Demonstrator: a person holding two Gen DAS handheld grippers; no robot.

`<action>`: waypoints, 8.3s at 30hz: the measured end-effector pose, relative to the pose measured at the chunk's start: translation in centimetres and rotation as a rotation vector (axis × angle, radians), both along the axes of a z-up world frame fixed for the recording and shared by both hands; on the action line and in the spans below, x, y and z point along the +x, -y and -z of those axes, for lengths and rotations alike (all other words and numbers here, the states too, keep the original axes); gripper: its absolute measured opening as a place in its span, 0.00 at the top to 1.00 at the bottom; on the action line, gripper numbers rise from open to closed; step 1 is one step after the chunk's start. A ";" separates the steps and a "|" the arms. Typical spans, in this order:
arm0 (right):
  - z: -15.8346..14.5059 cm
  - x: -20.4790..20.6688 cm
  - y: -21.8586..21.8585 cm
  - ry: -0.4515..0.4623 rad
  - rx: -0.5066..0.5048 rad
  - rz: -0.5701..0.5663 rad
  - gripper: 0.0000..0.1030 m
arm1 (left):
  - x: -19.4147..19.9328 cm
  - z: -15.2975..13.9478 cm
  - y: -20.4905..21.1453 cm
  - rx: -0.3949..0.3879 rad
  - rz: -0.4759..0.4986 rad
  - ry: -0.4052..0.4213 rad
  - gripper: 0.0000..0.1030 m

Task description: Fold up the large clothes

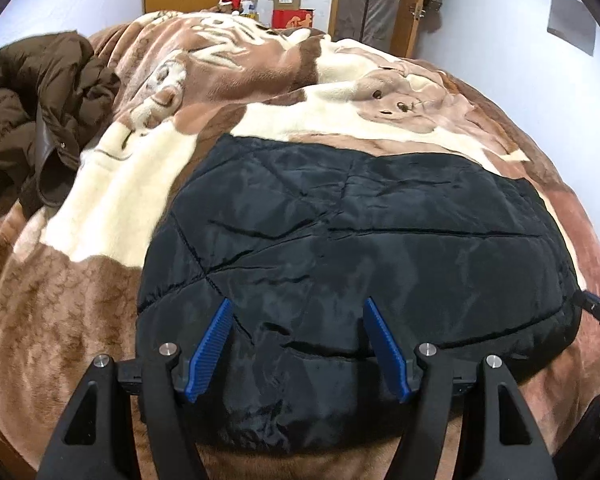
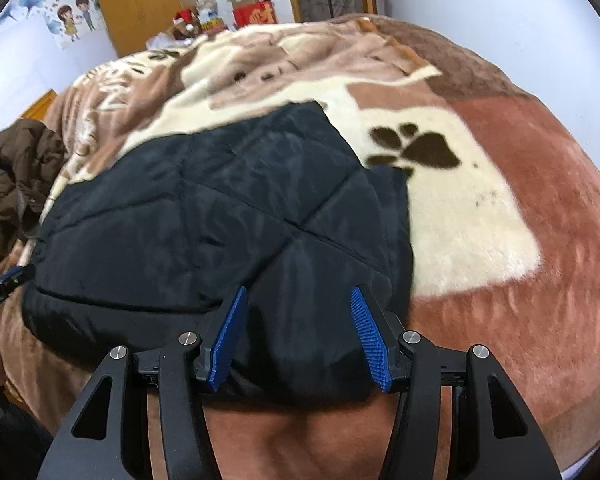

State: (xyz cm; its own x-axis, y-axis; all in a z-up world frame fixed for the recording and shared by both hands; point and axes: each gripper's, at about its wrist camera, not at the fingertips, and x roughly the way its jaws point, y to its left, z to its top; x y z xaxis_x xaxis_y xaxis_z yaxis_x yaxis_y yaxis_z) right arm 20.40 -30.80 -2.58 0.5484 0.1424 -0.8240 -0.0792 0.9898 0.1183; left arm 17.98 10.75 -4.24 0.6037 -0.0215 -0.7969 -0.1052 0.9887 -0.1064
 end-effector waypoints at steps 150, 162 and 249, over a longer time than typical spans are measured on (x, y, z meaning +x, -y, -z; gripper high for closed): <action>7.3 8.2 4.7 -0.187 0.416 -0.029 0.52 | 7.6 10.1 -10.3 -0.414 0.007 -0.083 0.39; -0.5 4.2 3.2 -0.073 0.329 -0.036 0.77 | 3.0 2.3 -7.5 -0.213 -0.013 -0.016 0.71; -1.8 15.3 -7.8 0.027 0.055 -0.066 0.46 | 14.8 -1.3 -12.1 -0.037 -0.125 0.078 0.41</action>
State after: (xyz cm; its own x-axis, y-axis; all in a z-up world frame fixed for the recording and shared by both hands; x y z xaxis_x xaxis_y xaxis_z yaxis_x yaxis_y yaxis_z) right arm 35.67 -22.96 -0.77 0.5584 0.2240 -0.7988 -0.1482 0.9743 0.1696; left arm 32.82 22.83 -2.95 0.6634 0.0288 -0.7477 -0.2170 0.9637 -0.1553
